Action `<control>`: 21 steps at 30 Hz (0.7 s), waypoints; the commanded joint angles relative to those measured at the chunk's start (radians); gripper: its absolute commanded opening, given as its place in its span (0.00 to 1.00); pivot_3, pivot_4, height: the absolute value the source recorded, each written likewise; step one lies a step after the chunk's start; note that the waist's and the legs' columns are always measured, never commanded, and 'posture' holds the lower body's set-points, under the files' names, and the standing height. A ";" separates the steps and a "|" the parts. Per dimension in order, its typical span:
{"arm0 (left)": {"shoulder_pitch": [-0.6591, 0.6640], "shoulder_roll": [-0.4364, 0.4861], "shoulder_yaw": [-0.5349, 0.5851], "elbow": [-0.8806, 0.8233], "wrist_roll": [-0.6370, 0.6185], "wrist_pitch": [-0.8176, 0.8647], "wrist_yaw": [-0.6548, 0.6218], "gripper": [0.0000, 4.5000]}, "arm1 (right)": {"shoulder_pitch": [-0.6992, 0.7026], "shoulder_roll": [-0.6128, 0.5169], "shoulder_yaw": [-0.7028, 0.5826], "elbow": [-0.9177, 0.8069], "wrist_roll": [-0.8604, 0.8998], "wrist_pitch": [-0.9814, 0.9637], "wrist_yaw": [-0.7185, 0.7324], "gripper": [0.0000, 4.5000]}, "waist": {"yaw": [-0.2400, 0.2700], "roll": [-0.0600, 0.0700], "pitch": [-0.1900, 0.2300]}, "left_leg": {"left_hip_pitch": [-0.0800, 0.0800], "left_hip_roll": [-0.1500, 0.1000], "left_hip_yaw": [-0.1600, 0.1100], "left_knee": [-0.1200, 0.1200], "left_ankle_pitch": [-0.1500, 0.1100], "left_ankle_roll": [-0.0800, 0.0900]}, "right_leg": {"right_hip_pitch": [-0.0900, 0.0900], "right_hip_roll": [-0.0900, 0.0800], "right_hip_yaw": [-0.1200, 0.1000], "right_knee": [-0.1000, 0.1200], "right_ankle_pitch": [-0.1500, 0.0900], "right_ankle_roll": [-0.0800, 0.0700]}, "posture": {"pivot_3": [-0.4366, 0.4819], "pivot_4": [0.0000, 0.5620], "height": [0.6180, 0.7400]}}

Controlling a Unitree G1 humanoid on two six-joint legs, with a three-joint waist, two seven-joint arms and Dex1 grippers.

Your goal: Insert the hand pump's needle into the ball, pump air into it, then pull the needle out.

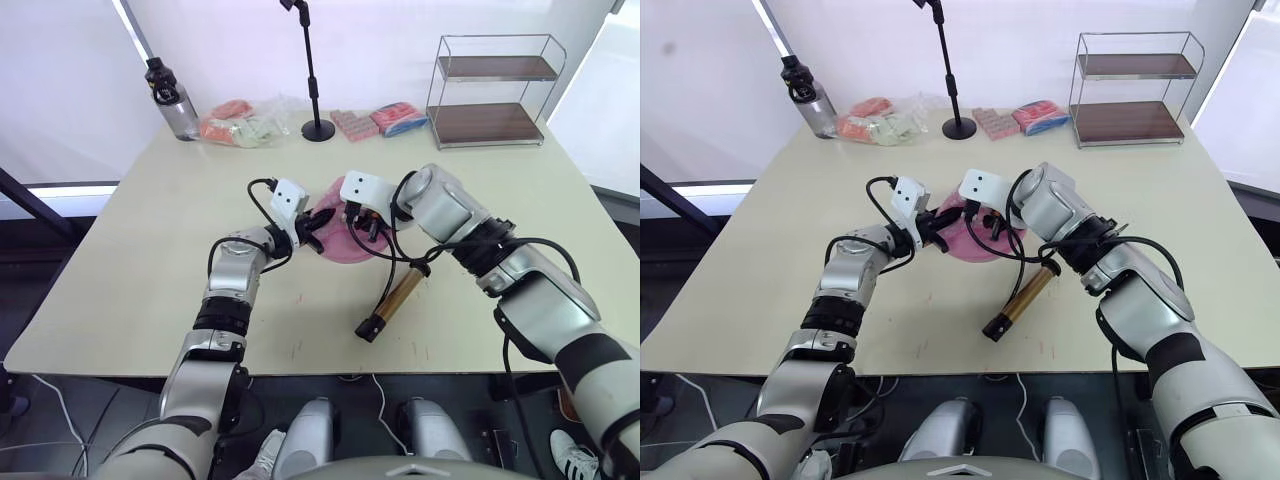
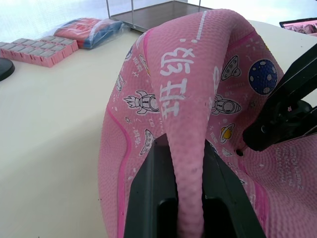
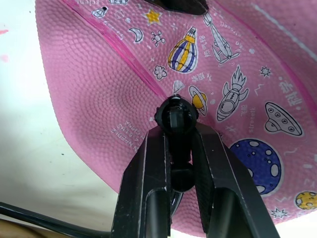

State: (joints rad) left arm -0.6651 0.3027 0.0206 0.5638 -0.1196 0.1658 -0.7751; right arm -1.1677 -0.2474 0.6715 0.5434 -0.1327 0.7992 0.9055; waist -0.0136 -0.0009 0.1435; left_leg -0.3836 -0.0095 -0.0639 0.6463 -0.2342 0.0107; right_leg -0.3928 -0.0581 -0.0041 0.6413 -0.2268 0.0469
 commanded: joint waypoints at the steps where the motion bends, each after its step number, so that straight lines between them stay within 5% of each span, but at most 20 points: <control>1: 0.041 -0.017 -0.049 0.055 0.018 0.039 -0.013 0.00 | 0.046 -0.001 0.065 0.145 -0.086 -0.004 -0.015 0.02 | 0.000 0.000 -0.001 | 0.000 0.000 0.000 0.000 0.000 0.000 | 0.000 0.000 0.000 0.000 0.000 0.000 | 0.48 0.27 1.00; 21: 0.039 -0.030 -0.030 0.058 -0.008 0.068 -0.007 0.00 | 0.024 0.146 0.021 0.468 -0.201 -0.167 -0.064 0.02 | -0.008 0.001 -0.016 | 0.005 0.000 -0.001 -0.003 -0.001 -0.002 | 0.003 0.000 0.001 0.000 0.000 0.000 | 0.48 0.27 1.00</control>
State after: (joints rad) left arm -0.6669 0.2911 0.0314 0.5910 -0.1328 0.1900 -0.7582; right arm -1.2121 -0.0966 0.6633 0.8582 -0.2787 0.6143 0.8780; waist -0.0218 0.0003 0.1271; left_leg -0.3780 -0.0095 -0.0654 0.6429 -0.2358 0.0080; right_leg -0.3900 -0.0580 -0.0032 0.6416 -0.2269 0.0468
